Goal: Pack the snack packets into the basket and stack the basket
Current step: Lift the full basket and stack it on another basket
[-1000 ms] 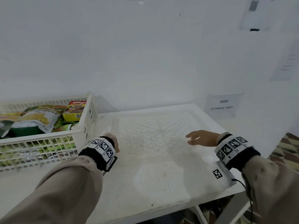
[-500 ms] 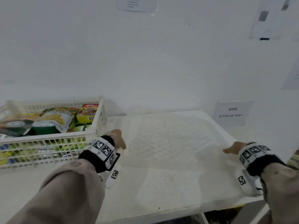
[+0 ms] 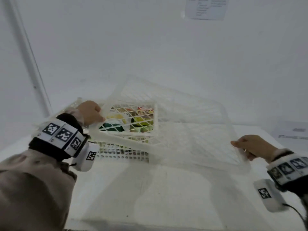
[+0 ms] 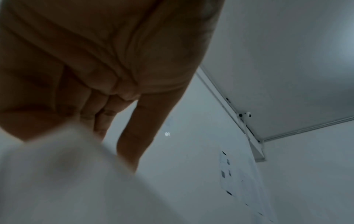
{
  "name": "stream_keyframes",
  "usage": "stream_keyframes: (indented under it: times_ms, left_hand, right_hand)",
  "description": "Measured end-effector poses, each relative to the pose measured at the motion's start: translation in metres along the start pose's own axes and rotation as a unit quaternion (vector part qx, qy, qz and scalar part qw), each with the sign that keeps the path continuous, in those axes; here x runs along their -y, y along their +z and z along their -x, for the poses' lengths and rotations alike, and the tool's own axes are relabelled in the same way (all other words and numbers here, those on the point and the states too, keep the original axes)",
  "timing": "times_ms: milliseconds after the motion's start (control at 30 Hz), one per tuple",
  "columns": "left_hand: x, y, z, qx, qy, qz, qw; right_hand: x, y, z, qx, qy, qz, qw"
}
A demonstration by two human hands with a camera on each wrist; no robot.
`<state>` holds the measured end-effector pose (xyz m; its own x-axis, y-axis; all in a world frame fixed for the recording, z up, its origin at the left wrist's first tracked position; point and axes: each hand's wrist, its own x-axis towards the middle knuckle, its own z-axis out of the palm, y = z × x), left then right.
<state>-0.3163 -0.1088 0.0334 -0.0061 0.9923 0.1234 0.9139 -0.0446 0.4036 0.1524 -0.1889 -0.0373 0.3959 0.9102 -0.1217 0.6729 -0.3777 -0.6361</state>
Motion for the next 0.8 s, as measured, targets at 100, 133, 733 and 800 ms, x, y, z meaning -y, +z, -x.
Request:
stream_keyframes:
  times_ms: [100,133,733,800]
  left_hand:
    - [0.074,-0.025,-0.016,0.018,-0.034,-0.054,0.998]
    - [0.096,-0.033,-0.021,0.025,-0.049,-0.064,0.996]
    - [0.242,-0.053,-0.085,0.067,-0.106,0.017,0.992]
    - [0.248,-0.051,-0.087,0.067,-0.096,0.02,0.993]
  right_hand:
    - [0.061,0.04,0.005,0.003,-0.048,-0.012,0.999]
    - [0.08,0.054,0.007,0.0,-0.062,-0.013,0.998]
    - [0.212,0.164,-0.01,-0.054,-0.09,0.085,0.991]
    - [0.213,0.164,-0.013,-0.063,-0.094,0.083,0.99]
